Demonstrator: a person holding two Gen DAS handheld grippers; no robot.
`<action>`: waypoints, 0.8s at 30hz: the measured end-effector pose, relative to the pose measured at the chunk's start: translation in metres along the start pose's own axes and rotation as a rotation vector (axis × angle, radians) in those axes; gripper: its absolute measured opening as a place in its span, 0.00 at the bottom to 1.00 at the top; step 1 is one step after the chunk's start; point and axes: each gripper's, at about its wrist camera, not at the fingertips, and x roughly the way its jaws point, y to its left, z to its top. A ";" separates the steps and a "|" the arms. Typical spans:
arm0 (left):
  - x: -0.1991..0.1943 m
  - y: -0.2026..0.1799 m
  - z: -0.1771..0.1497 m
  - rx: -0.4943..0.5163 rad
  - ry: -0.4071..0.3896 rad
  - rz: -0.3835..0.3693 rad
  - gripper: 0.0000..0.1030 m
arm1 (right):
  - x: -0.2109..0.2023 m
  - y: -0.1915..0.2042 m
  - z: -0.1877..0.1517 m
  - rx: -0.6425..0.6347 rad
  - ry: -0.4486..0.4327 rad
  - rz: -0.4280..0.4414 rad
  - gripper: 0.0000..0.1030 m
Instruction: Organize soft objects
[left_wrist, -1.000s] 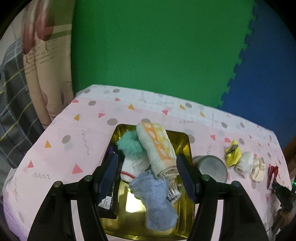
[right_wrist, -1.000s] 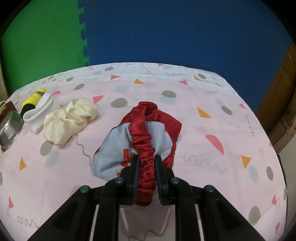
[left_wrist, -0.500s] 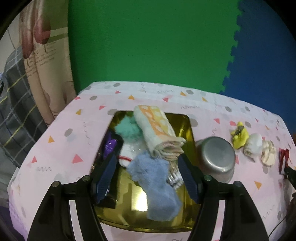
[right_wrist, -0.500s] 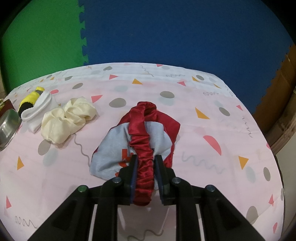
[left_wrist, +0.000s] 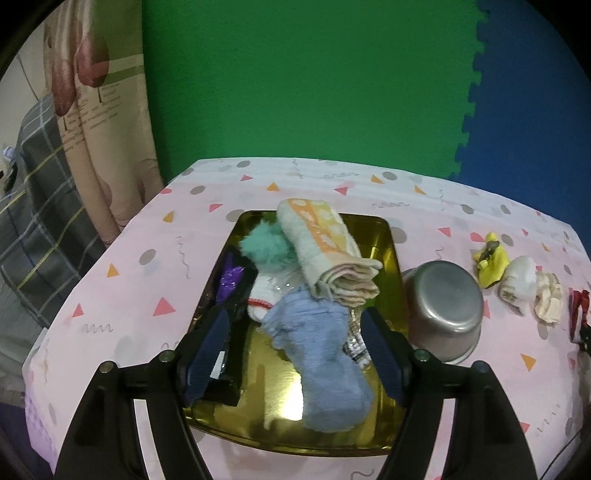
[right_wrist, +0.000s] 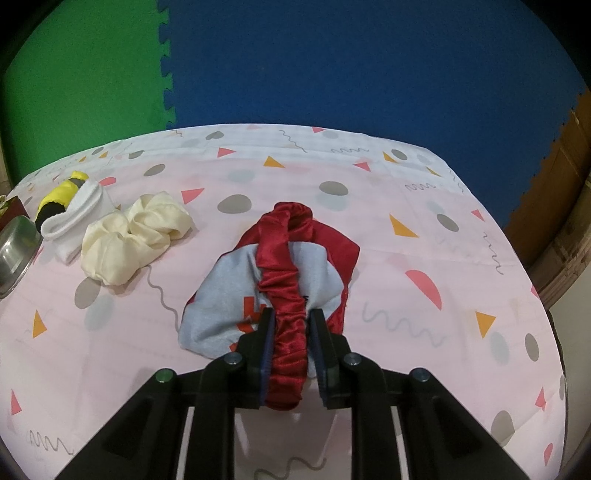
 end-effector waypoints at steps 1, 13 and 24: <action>0.000 0.001 0.000 -0.001 0.001 0.003 0.69 | 0.000 0.001 0.000 -0.001 0.000 -0.002 0.19; 0.004 -0.005 -0.003 0.019 0.002 -0.009 0.74 | 0.004 0.008 0.005 -0.044 0.001 -0.064 0.23; 0.002 -0.002 -0.003 -0.008 -0.004 -0.027 0.74 | 0.005 0.010 0.006 -0.027 0.002 -0.071 0.28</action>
